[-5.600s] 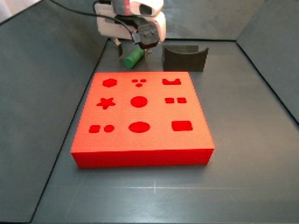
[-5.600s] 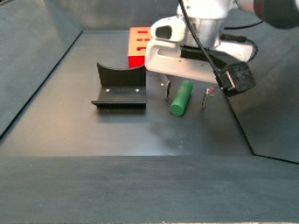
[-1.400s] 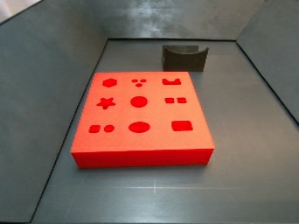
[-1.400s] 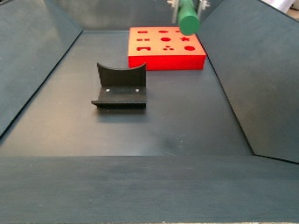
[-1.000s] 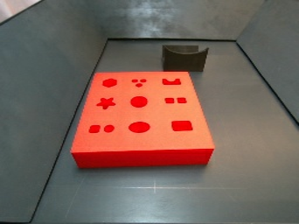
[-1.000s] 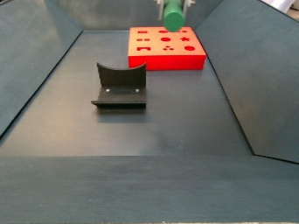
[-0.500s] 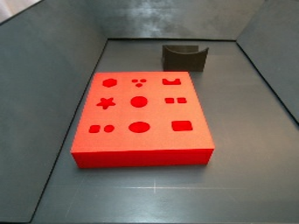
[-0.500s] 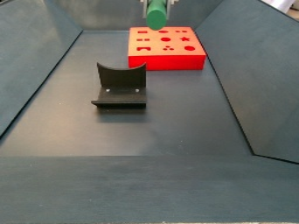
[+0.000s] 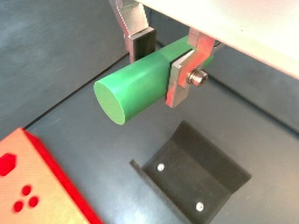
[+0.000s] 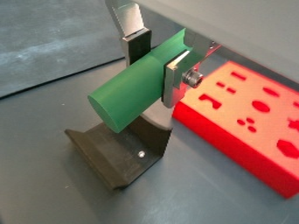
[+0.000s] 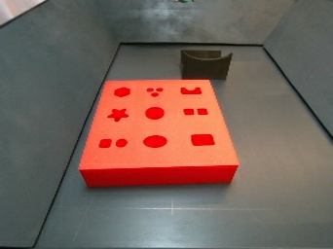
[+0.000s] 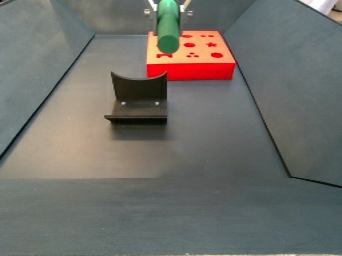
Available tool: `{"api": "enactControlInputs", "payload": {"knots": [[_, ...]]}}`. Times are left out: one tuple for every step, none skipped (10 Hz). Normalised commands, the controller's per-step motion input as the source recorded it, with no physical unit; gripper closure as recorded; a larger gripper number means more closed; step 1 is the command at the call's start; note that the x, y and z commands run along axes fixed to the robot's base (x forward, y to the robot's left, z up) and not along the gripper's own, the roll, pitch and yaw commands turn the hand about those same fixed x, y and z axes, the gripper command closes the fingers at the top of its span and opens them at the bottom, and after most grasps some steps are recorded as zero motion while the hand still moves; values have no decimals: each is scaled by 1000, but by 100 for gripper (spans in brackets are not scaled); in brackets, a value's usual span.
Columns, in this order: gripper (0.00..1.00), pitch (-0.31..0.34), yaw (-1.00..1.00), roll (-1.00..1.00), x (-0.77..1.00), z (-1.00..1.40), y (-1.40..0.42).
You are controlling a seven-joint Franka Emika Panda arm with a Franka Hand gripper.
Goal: Pick up the round object. Move up. Place the round object on the fixture. Regrasp the round object. Move to above the board. Insert the round object.
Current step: Place the round object on the fixture.
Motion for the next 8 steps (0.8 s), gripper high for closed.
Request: {"api": "enactControlInputs", "payload": {"knots": [[100, 222, -15, -1000, 906, -50, 90], [100, 228, -50, -981, 845, -31, 73], [100, 194, -83, -783, 764, -24, 64], [100, 163, -104, -633, 708, -23, 58], [100, 146, -111, -532, 670, -22, 58], [100, 110, -113, -283, 576, -20, 53], [100, 94, -110, -183, 511, -12, 39], [100, 68, -94, -153, 417, -11, 40]]}}
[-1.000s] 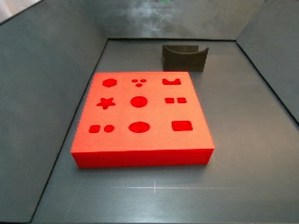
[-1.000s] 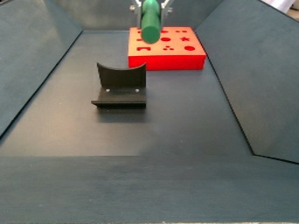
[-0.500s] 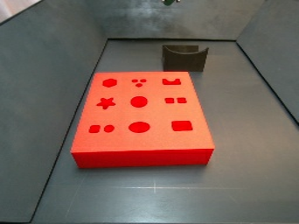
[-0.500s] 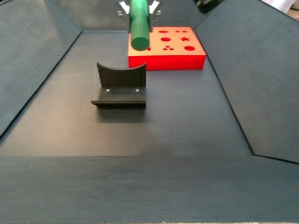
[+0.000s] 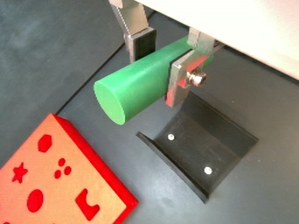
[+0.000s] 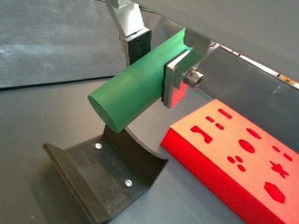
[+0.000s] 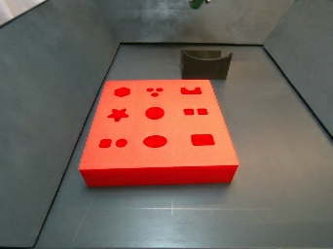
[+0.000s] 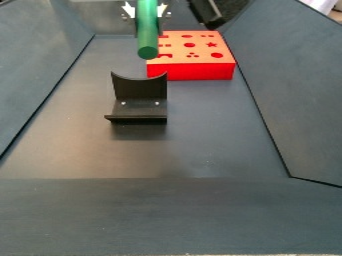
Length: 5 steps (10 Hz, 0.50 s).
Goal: Pick up the round object. Move up. Place the round object on the fixture. Regrasp the round object. Move to above the board. Insert the round object.
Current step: Place the round object on the fixture.
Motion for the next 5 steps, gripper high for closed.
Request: {"api": "enactControlInputs", "payload": {"knots": [[100, 60, -79, -152, 347, -15, 39], [100, 65, -70, -156, 281, -10, 35], [100, 76, -57, -163, 209, -15, 33], [100, 1, -133, -1000, 131, -1000, 61], [100, 2, -141, -1000, 119, -1000, 72]]}}
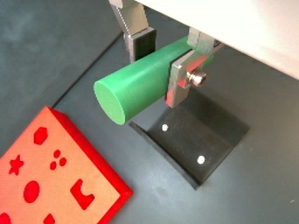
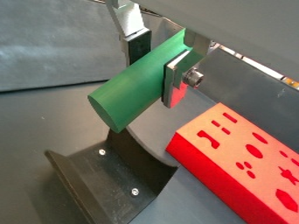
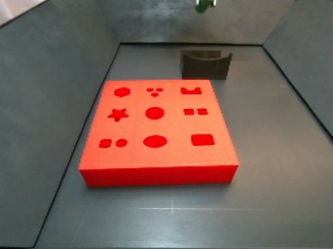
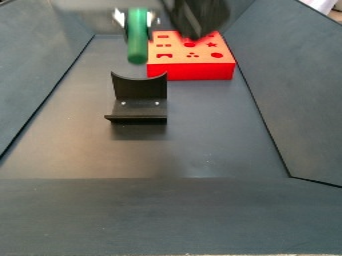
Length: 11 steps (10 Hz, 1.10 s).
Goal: Pick up the round object. Move up. Place the round object on the fixture. Regrasp the round object. Move to above the board. Insert the round object.
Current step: Place the round object on the fixture.
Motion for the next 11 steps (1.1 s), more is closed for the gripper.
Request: {"api": "enactControlInputs", "payload": {"knots": [[100, 10, -139, -1000, 123, -1000, 75], [100, 30, -135, -1000, 137, -1000, 77], [100, 39, -135, -1000, 145, -1000, 85], [100, 47, -146, -1000, 154, -1000, 91], [100, 45, -138, -866, 161, -1000, 97], [100, 41, -125, -657, 172, -1000, 104], [100, 38, -118, -498, 180, -1000, 112], [100, 43, -110, -341, 185, -1000, 117], [100, 39, -104, -208, 193, -1000, 112], [100, 20, -100, -131, 159, -911, 144], [100, 6, -96, -119, 135, -865, 163]]}}
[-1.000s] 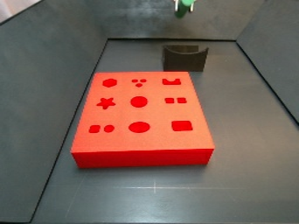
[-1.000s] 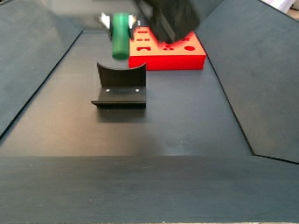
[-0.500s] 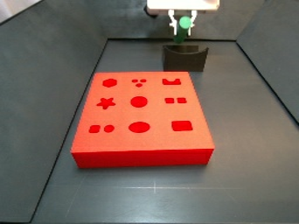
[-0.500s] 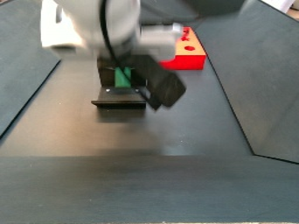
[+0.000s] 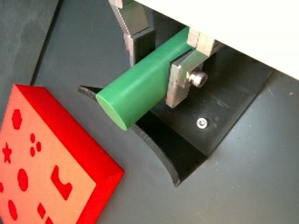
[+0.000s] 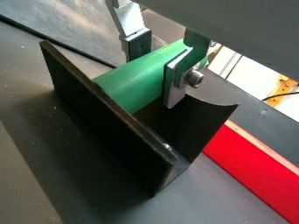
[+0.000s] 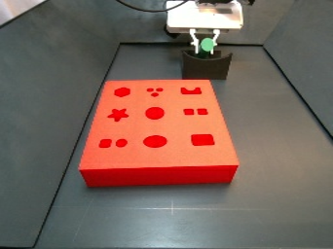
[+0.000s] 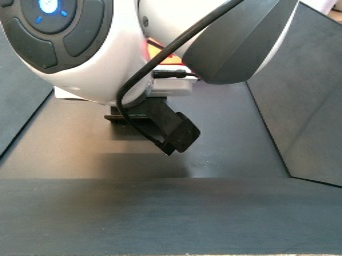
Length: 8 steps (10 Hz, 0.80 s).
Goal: Pick up the round object. Move up. Place the round object on the fixture. Regrasp the round object. Move to above the board. Insert the round object.
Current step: Place the round object on the fixture, then regrasp the round object.
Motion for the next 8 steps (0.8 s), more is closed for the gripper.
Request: {"api": "enactControlInputs", "payload": {"knots": [[100, -8, -87, -112, 110, -828, 183], [100, -9, -85, -112, 108, -828, 184], [0, 0, 0, 0, 0, 0, 0], [0, 51, 4, -71, 0, 1000, 0], [0, 51, 10, -56, -4, 1000, 8], [0, 56, 8, -28, -16, 1000, 8], [0, 60, -1, 16, -24, 1000, 1], [0, 64, -5, 32, -28, 1000, 2]]}}
